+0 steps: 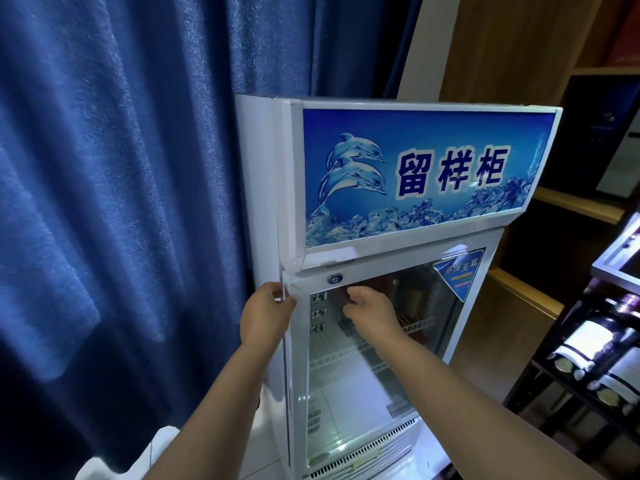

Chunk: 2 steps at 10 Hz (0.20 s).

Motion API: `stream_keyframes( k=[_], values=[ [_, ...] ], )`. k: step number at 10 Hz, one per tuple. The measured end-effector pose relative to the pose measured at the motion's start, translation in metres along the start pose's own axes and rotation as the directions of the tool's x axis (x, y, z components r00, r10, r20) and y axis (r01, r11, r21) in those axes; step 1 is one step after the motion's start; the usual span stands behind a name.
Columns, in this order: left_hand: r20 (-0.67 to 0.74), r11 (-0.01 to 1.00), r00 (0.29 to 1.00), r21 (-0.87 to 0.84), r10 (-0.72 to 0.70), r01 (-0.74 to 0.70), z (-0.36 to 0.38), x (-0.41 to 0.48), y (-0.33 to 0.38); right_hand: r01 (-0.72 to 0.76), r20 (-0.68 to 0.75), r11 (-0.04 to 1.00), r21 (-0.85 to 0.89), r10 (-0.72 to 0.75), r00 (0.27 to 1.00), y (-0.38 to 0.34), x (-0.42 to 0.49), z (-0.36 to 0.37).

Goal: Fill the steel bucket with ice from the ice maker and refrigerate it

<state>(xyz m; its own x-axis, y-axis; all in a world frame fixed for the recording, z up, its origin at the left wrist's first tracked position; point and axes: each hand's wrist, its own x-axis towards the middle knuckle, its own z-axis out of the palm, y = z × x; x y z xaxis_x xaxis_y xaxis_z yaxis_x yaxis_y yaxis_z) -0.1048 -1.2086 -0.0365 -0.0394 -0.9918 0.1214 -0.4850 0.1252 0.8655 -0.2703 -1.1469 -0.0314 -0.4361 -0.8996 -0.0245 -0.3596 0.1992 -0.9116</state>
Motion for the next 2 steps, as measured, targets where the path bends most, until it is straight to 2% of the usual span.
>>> stream_keyframes(
  k=[2],
  values=[
    [0.026,1.0,0.999,-0.011,-0.023,0.024,0.003,-0.037,0.003,0.029,0.073,1.0,0.006,-0.029,0.997,0.007,-0.021,-0.019]
  ],
)
